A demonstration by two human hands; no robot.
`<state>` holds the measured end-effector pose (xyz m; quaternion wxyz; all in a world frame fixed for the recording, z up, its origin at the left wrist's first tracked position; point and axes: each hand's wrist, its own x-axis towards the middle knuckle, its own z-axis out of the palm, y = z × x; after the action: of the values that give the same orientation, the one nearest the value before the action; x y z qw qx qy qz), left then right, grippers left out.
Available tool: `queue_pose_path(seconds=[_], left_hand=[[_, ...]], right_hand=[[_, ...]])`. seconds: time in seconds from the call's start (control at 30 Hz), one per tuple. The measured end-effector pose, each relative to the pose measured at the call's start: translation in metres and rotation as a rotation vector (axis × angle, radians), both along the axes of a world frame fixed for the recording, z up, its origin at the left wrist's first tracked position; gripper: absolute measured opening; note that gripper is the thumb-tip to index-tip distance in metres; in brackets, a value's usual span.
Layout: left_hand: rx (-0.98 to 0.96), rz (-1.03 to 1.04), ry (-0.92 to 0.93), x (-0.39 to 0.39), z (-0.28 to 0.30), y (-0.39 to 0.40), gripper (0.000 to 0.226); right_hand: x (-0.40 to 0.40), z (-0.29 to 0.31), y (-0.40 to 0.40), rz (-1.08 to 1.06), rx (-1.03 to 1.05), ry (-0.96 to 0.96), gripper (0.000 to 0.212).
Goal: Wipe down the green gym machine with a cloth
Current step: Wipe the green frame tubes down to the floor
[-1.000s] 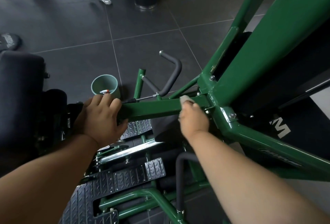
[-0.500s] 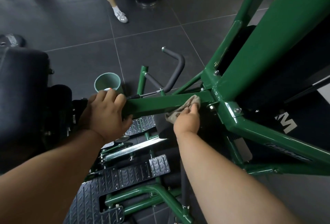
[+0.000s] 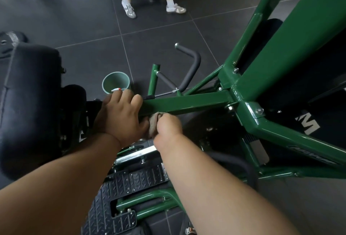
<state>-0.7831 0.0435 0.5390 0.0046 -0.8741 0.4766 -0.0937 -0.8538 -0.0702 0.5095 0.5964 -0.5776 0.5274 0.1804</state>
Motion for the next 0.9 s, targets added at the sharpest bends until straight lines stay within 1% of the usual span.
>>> queue_pose_path(seconds=[0.03,0.07,0.1,0.13,0.17,0.2,0.23,0.27,0.3,0.33,0.37,0.4,0.43,0.47,0.5,0.53,0.57,0.6,0.63,0.67,0.7,0.73,0.77,0.8,0.83,0.87,0.9], left_hand=[[0.01,-0.002,0.005,0.0,0.001,0.0,0.044],[0.018,-0.002,0.008,0.0,0.002,0.0,0.044],[0.025,0.0,0.01,0.0,0.002,0.0,0.044],[0.03,0.001,0.01,-0.001,0.003,0.0,0.044],[0.034,0.002,0.009,-0.001,0.003,0.0,0.044],[0.04,0.002,0.006,-0.002,0.003,0.0,0.045],[0.044,0.003,0.003,-0.002,0.003,0.0,0.045],[0.045,0.003,-0.001,-0.001,0.003,0.0,0.045],[0.044,0.001,-0.007,-0.001,0.003,0.0,0.045],[0.042,-0.003,-0.014,-0.002,0.002,0.0,0.046],[0.037,-0.009,-0.023,-0.002,0.002,0.0,0.046],[0.029,-0.013,-0.034,-0.002,0.002,0.0,0.046],[0.026,-0.013,-0.042,-0.002,0.001,0.0,0.046],[0.029,-0.012,-0.044,-0.003,0.001,0.0,0.047],[0.036,-0.009,-0.044,-0.003,0.001,0.0,0.047],[0.046,-0.006,-0.042,-0.003,0.001,0.0,0.048],[0.055,-0.004,-0.043,-0.003,0.001,0.001,0.048],[0.06,-0.002,-0.045,-0.003,0.0,0.0,0.049],[0.059,0.0,-0.047,-0.003,0.0,0.001,0.05],[0.054,0.001,-0.05,-0.003,0.0,0.0,0.05],[0.05,0.0,-0.051,-0.002,-0.001,0.0,0.05],[0.051,-0.001,-0.052,-0.002,-0.001,0.0,0.05],[0.054,-0.002,-0.051,-0.002,-0.002,0.0,0.051],[0.056,-0.005,-0.049,-0.002,-0.002,0.001,0.051],[0.054,-0.009,-0.05,-0.002,-0.003,0.001,0.05],[0.046,-0.011,-0.055,-0.001,-0.004,0.001,0.049],[0.034,-0.013,-0.058,-0.001,-0.004,0.001,0.046]], right_hand=[[-0.007,0.006,-0.007,-0.354,0.205,-0.074,0.038],[-0.016,0.014,-0.016,-0.552,0.342,-0.099,0.039],[-0.013,-0.014,-0.032,-0.395,0.168,0.071,0.041],[-0.014,-0.027,-0.047,-0.132,-0.107,0.136,0.043],[-0.01,-0.04,-0.061,0.03,-0.204,0.181,0.045],[-0.015,-0.053,-0.078,-0.06,-0.284,0.074,0.048],[-0.009,-0.071,-0.095,-0.436,-0.148,-0.003,0.053],[-0.018,-0.066,-0.103,-0.774,0.1,-0.123,0.055],[-0.019,-0.057,-0.102,-0.917,0.165,-0.183,0.059],[-0.025,-0.052,-0.1,-0.875,0.031,-0.112,0.063],[-0.028,-0.033,-0.083,-0.632,-0.216,-0.053,0.063],[-0.025,-0.017,-0.065,-0.33,-0.362,-0.013,0.055],[-0.015,-0.021,-0.057,-0.508,-0.301,-0.075,0.046],[-0.018,-0.032,-0.053,-0.614,-0.269,-0.181,0.043],[-0.021,-0.03,-0.051,-0.747,-0.136,-0.25,0.045],[-0.022,-0.036,-0.056,-0.734,-0.14,-0.223,0.046],[-0.027,-0.035,-0.073,-0.812,-0.155,-0.241,0.046],[-0.032,-0.044,-0.095,-0.834,-0.223,-0.187,0.042],[-0.037,-0.039,-0.118,-0.877,-0.275,-0.126,0.037],[-0.041,-0.045,-0.138,-0.828,-0.335,0.016,0.037],[-0.045,-0.049,-0.154,-0.757,-0.422,0.112,0.04],[-0.047,-0.043,-0.155,-0.603,-0.445,0.156,0.043],[-0.052,-0.055,-0.152,-0.634,-0.481,0.125,0.044],[-0.05,-0.064,-0.141,-0.584,-0.451,0.148,0.042],[-0.046,-0.069,-0.129,-0.513,-0.526,0.088,0.038],[-0.036,-0.062,-0.109,-0.471,-0.573,0.068,0.038],[-0.03,-0.056,-0.089,-0.639,-0.616,-0.042,0.041]])
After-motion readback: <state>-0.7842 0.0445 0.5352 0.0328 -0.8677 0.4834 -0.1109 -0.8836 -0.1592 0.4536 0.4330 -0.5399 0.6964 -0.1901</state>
